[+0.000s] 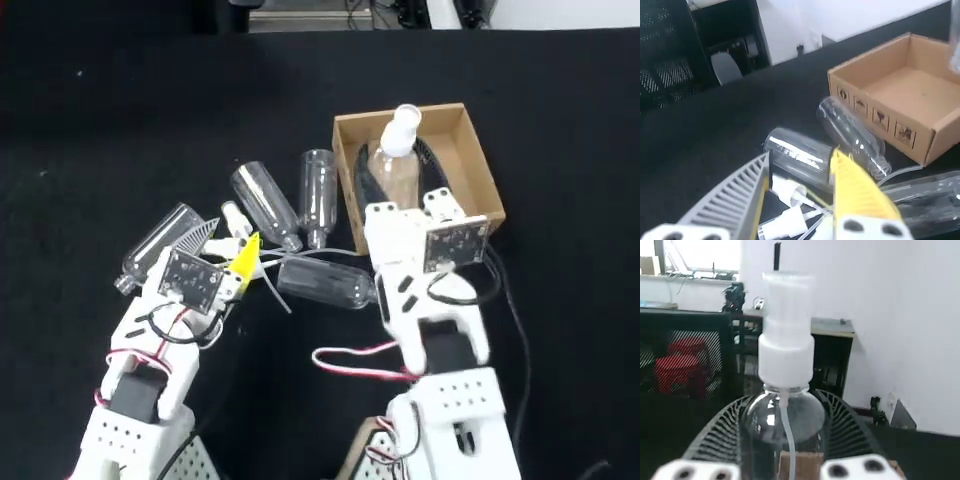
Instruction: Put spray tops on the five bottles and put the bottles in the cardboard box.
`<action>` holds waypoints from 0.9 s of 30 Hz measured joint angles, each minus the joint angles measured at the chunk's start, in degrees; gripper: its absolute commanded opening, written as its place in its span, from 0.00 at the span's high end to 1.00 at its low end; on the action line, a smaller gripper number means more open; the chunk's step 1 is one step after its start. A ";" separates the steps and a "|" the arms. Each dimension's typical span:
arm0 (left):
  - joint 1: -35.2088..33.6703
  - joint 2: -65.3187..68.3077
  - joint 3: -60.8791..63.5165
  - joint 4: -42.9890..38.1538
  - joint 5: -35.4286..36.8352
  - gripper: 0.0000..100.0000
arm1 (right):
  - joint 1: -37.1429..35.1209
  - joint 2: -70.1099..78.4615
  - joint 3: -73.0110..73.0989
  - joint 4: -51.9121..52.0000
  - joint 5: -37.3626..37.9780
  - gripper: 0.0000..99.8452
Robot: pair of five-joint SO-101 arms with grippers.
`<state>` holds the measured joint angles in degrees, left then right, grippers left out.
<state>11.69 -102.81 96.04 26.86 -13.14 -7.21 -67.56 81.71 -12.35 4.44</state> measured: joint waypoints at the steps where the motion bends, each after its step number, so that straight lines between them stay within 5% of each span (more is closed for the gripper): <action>1: 0.00 0.00 0.00 0.26 0.09 0.81 | 0.62 2.29 0.18 -3.69 0.00 0.99; 8: 0.35 0.00 0.00 1.76 0.09 0.81 | 8.26 17.67 -1.58 -12.13 0.00 0.99; 21: 0.35 0.00 0.00 1.76 0.09 0.81 | 36.66 38.77 -16.09 -13.63 0.00 0.99; 27: 0.35 0.00 0.00 1.76 0.09 0.81 | 44.22 57.93 -22.95 -27.16 0.00 0.99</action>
<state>12.04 -102.81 96.04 28.62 -13.05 37.01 -9.63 58.77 -39.52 4.44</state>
